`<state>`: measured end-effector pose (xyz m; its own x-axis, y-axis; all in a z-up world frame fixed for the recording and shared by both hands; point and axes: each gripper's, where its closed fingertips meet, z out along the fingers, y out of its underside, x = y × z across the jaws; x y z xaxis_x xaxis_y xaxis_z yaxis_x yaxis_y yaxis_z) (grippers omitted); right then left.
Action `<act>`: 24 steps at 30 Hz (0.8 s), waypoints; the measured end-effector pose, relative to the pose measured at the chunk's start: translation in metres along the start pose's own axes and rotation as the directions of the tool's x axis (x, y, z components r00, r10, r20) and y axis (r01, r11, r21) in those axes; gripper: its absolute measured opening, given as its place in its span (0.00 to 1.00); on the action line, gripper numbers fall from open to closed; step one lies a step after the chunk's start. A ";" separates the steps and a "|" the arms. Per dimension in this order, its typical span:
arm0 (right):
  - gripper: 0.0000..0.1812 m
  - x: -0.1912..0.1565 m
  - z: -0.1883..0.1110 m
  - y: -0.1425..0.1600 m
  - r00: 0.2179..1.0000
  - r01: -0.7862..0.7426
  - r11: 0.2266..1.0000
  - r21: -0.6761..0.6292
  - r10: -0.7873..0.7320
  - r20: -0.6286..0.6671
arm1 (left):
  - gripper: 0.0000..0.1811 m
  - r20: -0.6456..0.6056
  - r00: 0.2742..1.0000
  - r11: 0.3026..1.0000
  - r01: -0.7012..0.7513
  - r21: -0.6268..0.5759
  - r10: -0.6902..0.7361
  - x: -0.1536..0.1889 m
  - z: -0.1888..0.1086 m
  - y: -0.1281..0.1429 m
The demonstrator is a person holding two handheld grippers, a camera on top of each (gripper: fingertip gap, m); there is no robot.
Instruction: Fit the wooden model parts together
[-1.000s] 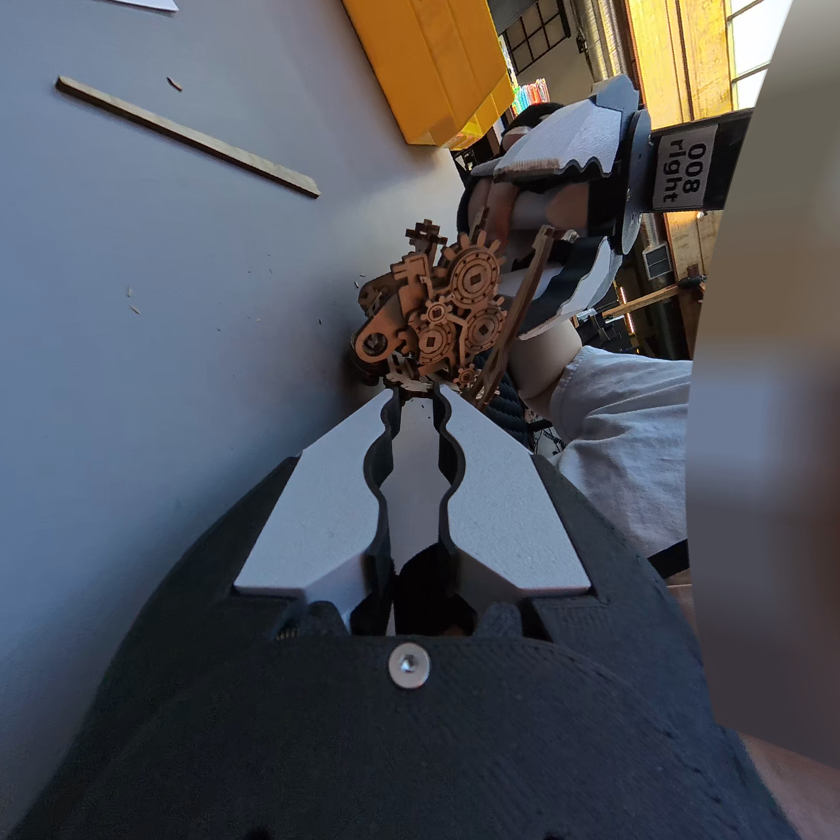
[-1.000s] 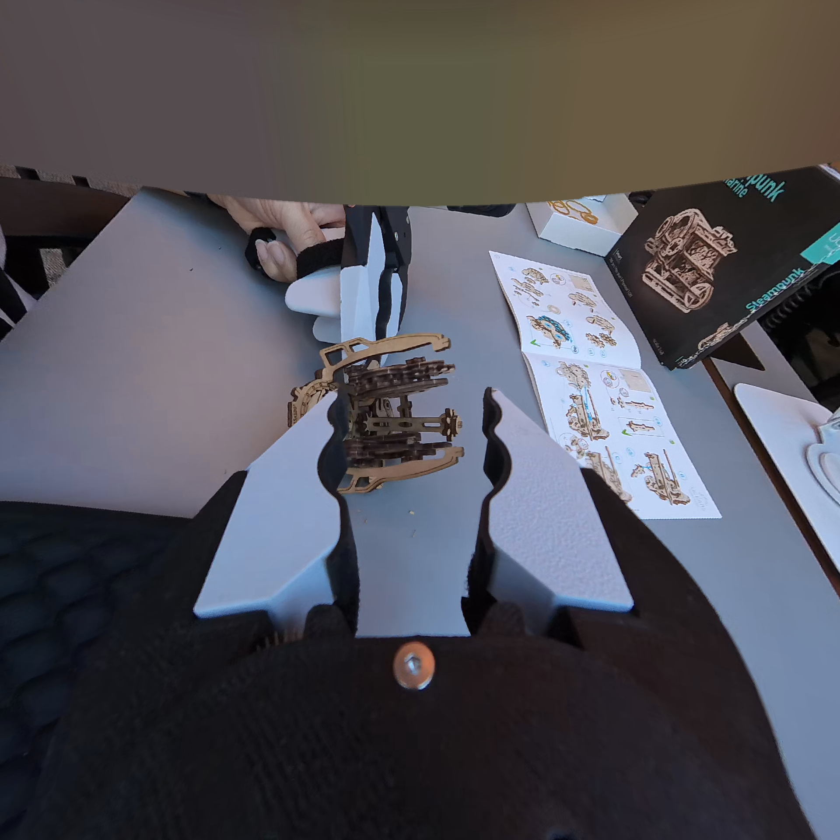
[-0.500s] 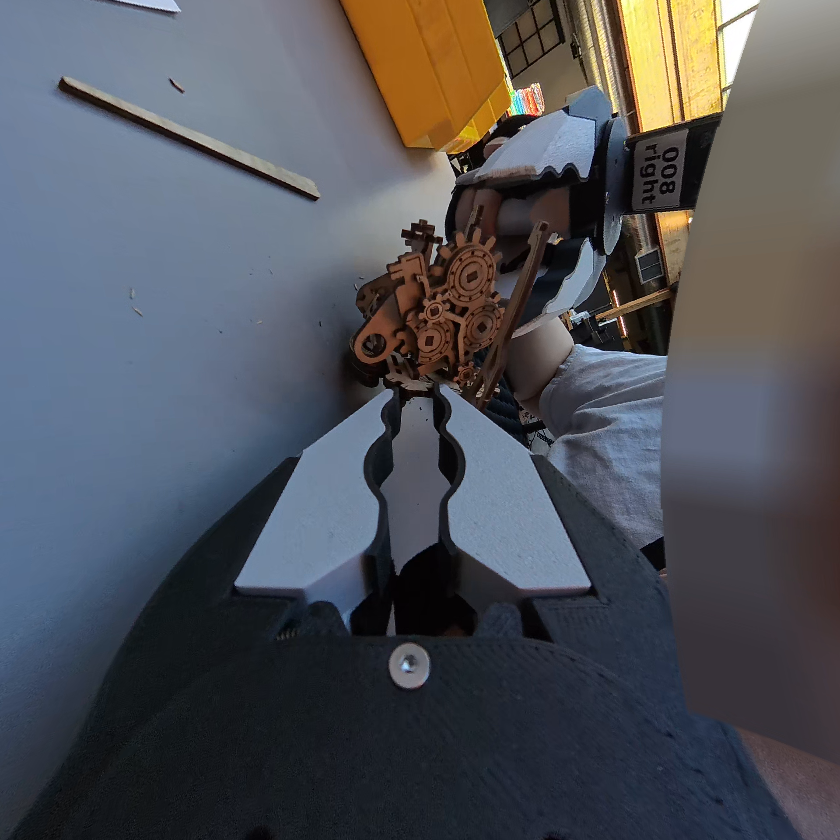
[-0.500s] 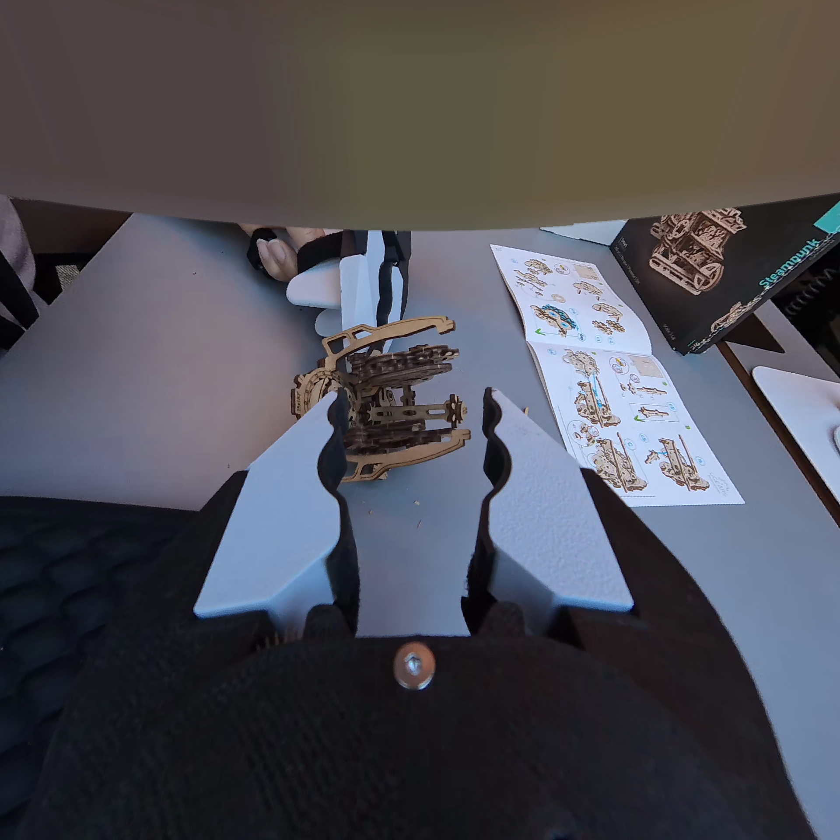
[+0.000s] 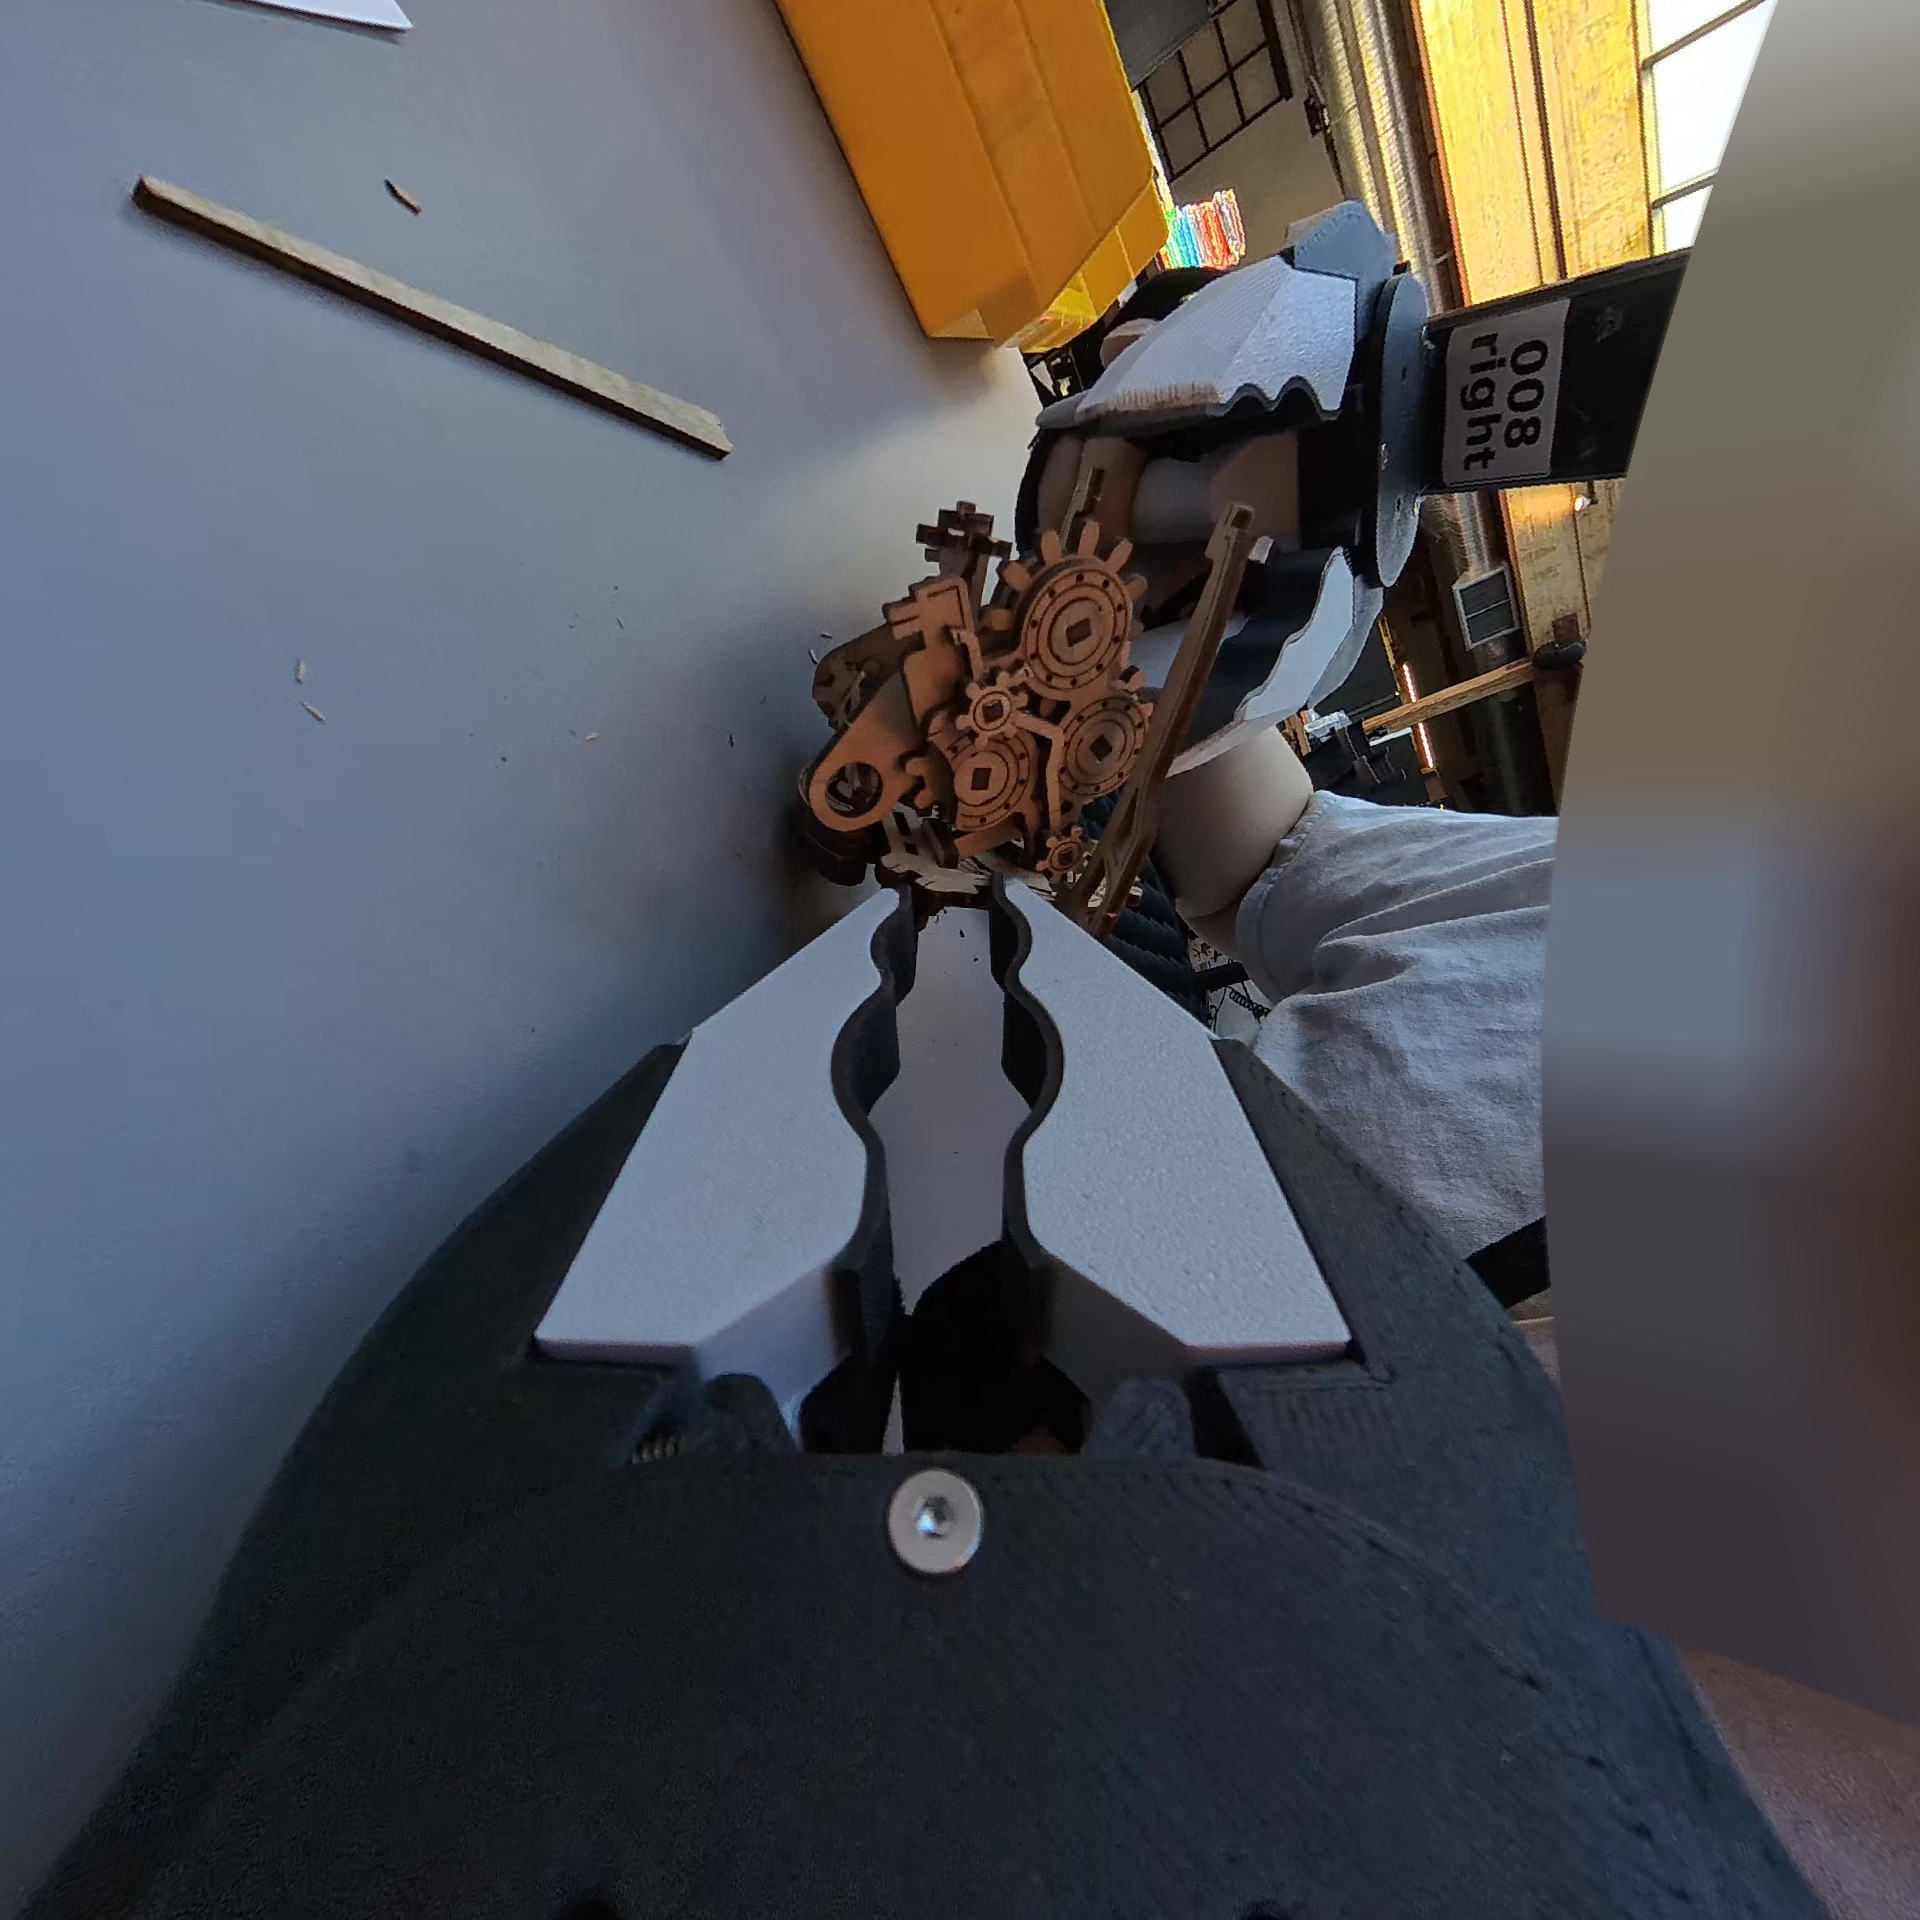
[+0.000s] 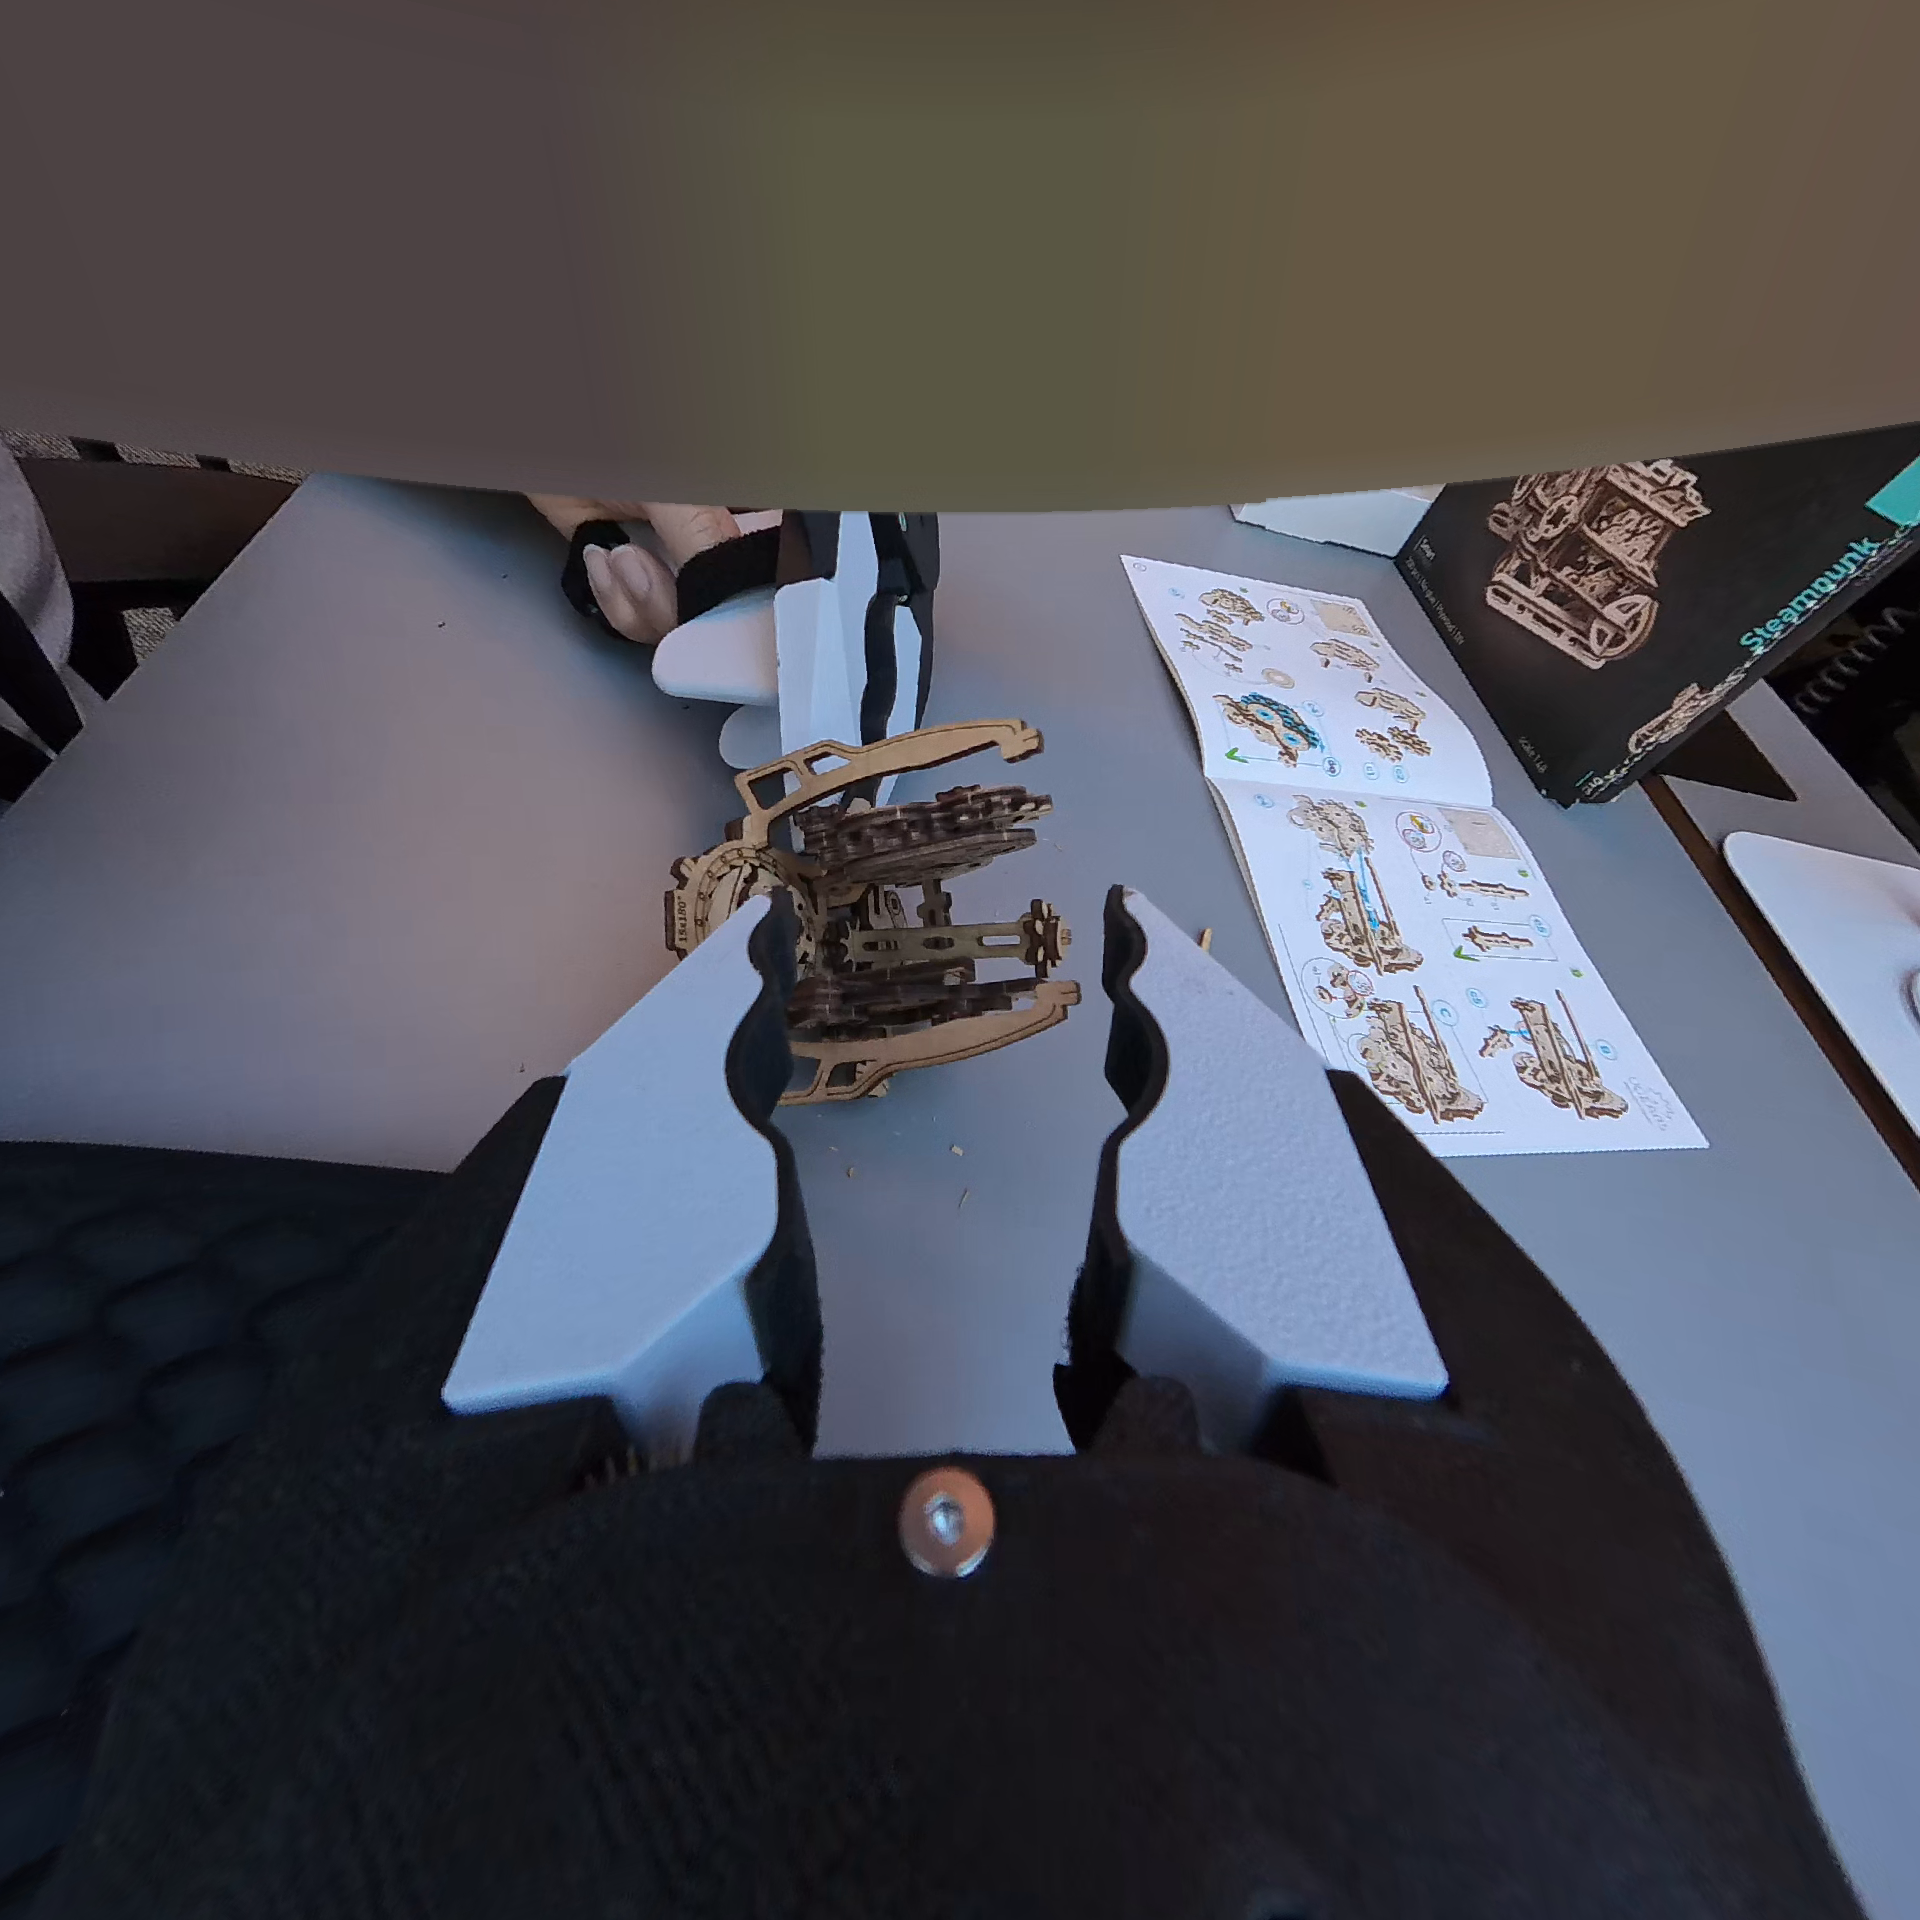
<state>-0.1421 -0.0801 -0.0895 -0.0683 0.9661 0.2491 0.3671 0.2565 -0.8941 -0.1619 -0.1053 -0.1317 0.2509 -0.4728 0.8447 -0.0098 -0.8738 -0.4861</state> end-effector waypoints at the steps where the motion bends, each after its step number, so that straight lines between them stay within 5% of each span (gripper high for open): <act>1: 0.32 0.000 0.000 0.000 1.000 -0.001 1.000 0.001 0.001 0.000 | 0.06 -0.001 1.000 1.000 0.001 0.000 -0.001 0.000 0.000 0.000; 24: 0.32 -0.001 0.001 0.003 1.000 -0.008 1.000 -0.004 0.008 0.004 | 0.06 -0.001 1.000 1.000 0.000 0.001 0.000 0.000 0.000 0.000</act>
<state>-0.1425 -0.0805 -0.0926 -0.0695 0.9682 0.2405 0.3717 0.2489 -0.8944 -0.1622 -0.1053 -0.1316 0.2499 -0.4730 0.8449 -0.0088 -0.8736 -0.4865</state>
